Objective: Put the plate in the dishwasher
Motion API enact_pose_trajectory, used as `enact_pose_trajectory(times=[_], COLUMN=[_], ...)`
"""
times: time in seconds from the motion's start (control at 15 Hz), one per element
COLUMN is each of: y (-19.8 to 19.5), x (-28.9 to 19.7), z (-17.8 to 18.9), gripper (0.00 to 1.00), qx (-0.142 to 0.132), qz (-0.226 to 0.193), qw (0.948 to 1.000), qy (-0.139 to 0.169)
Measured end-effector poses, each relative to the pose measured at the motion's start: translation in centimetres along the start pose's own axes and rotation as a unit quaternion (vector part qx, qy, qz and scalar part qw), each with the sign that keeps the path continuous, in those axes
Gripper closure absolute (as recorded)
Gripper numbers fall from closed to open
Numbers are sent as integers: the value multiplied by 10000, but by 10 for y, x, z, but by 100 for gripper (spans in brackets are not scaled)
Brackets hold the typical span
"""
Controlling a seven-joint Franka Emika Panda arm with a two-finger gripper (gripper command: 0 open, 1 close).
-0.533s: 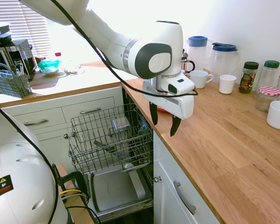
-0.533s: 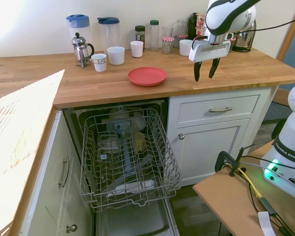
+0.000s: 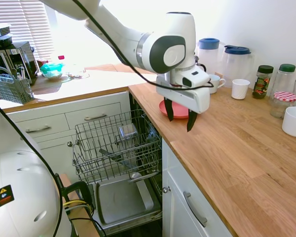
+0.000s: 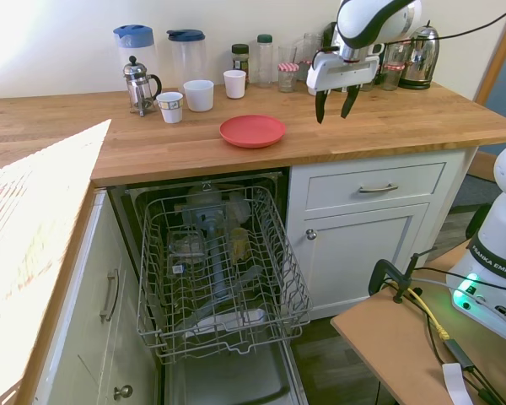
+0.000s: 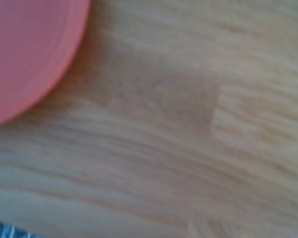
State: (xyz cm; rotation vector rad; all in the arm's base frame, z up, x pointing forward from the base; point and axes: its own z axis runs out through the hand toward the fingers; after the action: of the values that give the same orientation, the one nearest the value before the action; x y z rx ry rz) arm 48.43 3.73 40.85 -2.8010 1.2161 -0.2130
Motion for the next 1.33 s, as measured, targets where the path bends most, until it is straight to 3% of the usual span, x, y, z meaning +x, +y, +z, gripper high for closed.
enact_pose_trajectory(times=[0.27,0.47,0.73,0.8,1.33], y=[-70,-116,-132,-132,-129], x=[27,36,46,46,50], z=[23,57,76,79,96], gripper=[0,0,0,100,100], qx=[521,655,797,829,863], qz=[-48,-113,-1,27,195], qw=[9986,9972,9951,9945,9923], qy=[-92,-347,-581,-647,-870])
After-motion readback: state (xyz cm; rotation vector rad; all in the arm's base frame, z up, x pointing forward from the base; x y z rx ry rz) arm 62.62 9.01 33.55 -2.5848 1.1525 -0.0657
